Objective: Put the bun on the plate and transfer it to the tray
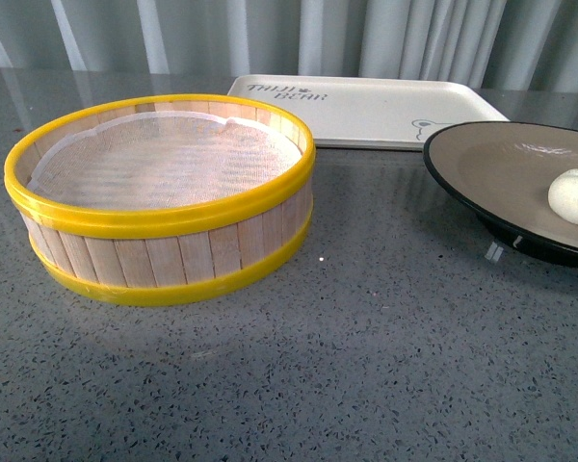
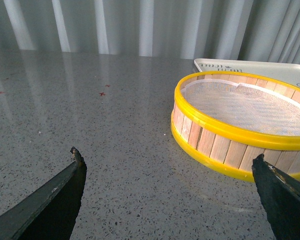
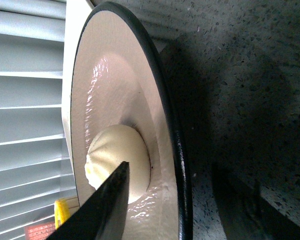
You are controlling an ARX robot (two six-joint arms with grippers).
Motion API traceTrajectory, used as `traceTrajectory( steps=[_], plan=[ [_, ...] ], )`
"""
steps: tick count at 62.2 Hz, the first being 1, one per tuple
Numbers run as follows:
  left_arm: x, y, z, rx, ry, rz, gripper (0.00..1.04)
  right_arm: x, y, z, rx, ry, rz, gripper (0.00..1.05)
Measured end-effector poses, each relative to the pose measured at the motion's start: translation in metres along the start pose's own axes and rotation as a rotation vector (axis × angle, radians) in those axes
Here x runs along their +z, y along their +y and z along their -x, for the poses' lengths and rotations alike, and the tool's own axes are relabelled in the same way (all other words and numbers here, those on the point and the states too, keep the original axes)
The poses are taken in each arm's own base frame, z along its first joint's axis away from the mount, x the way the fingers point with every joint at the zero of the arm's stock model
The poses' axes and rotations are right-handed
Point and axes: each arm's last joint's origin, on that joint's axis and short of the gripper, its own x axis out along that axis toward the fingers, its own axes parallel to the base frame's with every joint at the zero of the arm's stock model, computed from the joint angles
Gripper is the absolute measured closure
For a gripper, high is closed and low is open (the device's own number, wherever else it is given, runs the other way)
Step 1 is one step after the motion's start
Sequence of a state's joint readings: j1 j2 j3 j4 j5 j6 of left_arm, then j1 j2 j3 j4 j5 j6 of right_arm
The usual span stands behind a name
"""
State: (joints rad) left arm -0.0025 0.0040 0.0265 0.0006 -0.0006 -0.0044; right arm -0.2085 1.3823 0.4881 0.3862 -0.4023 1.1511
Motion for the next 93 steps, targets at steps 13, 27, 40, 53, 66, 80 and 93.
traceTrajectory(
  steps=[13,27,40,53,66,80,93],
  plan=[
    [0.000,0.000,0.000,0.000,0.000,0.000,0.07,0.002,0.002,-0.003,0.007,0.011,-0.021,0.97],
    [0.000,0.000,0.000,0.000,0.000,0.000,0.07,0.001,0.007,0.002,0.053,0.009,-0.011,1.02],
    [0.000,0.000,0.000,0.000,0.000,0.000,0.07,-0.016,-0.001,0.018,0.127,0.005,0.009,1.02],
    [0.000,0.000,0.000,0.000,0.000,0.000,0.07,-0.035,-0.003,0.038,0.303,-0.035,-0.009,1.02],
    [0.000,0.000,0.000,0.000,0.000,0.000,0.07,-0.034,-0.005,0.037,0.333,-0.068,-0.080,1.02],
    [0.000,0.000,0.000,0.000,0.000,0.000,0.07,-0.012,0.020,0.013,0.326,-0.083,-0.089,1.02],
    [0.000,0.000,0.000,0.000,0.000,0.000,0.07,0.021,0.061,-0.026,0.308,-0.115,-0.111,1.02]
  ],
)
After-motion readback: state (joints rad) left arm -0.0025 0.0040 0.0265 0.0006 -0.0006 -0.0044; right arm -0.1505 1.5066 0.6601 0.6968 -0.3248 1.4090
